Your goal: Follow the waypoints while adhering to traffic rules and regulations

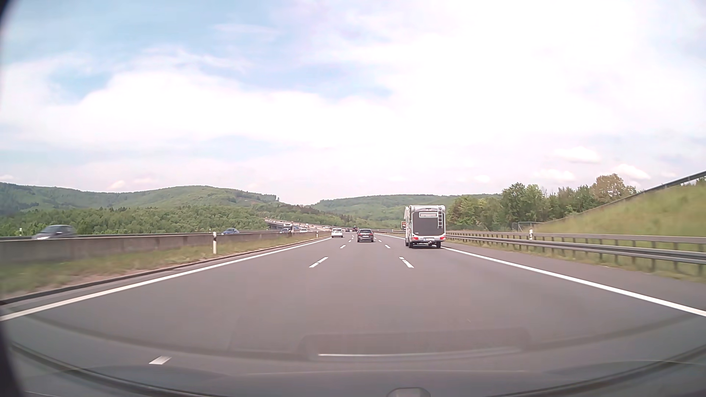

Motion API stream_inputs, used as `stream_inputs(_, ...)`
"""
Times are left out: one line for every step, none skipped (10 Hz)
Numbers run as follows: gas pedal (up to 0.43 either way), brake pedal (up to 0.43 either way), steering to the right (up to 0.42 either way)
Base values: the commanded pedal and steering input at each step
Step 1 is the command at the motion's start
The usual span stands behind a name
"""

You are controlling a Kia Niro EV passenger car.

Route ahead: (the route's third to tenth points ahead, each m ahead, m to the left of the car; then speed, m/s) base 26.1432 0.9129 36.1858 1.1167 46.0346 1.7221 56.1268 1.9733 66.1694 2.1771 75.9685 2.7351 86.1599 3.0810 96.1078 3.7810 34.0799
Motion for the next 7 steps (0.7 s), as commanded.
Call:
stream_inputs(0.197, 0.0, -0.004)
stream_inputs(0.197, 0.0, -0.004)
stream_inputs(0.189, 0.0, -0.004)
stream_inputs(0.189, 0.0, -0.004)
stream_inputs(0.189, 0.0, -0.004)
stream_inputs(0.189, 0.0, -0.004)
stream_inputs(0.189, 0.0, -0.004)
